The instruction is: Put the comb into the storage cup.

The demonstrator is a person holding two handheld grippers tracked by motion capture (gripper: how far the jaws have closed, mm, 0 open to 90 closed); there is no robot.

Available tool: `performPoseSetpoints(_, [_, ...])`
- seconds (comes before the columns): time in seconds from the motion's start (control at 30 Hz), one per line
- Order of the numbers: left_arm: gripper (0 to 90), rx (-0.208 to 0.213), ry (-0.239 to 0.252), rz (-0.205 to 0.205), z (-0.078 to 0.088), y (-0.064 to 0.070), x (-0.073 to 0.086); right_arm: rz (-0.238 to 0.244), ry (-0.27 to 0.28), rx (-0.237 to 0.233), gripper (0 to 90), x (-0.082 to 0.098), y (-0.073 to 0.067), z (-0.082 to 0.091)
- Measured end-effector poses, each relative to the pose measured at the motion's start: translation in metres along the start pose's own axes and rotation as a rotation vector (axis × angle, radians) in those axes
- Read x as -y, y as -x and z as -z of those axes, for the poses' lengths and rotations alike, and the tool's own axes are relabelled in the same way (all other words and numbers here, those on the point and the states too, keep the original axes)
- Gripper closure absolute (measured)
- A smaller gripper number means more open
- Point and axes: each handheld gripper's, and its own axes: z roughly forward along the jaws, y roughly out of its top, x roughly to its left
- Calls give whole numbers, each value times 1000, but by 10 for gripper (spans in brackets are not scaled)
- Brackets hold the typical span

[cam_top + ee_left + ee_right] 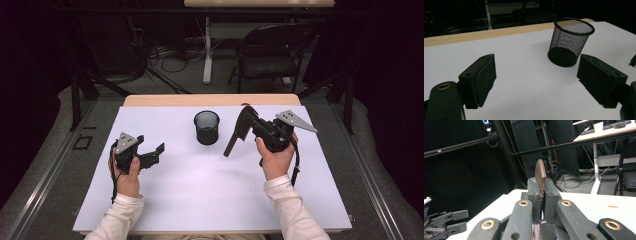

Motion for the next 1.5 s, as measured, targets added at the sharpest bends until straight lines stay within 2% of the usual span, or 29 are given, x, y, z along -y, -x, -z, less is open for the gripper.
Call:
performPoseSetpoints(0.2, [157, -11, 1, 4, 1, -2, 0, 2, -18, 17, 869, -9, 1, -7])
performPoseSetpoints(0.47, [157, -17, -5, -4, 0, -2, 1, -30, -34, 38, 870, -22, 5, -19])
performPoseSetpoints(0.83, [157, -17, -10, -5, -1, -2, 1, -28, -50, 75, 870, -42, 7, -40])
performPoseSetpoints(1.03, [157, -15, -10, -5, -1, -2, 1, -23, -57, 86, 870, -53, 3, -52])
performPoseSetpoints(1.17, [157, -17, -9, -2, -1, -2, 1, -2, -62, 99, 870, -59, -1, -60])
performPoseSetpoints(1.5, [157, -26, -10, 5, -1, -4, 2, 8, -42, 118, 870, -68, -9, -76])
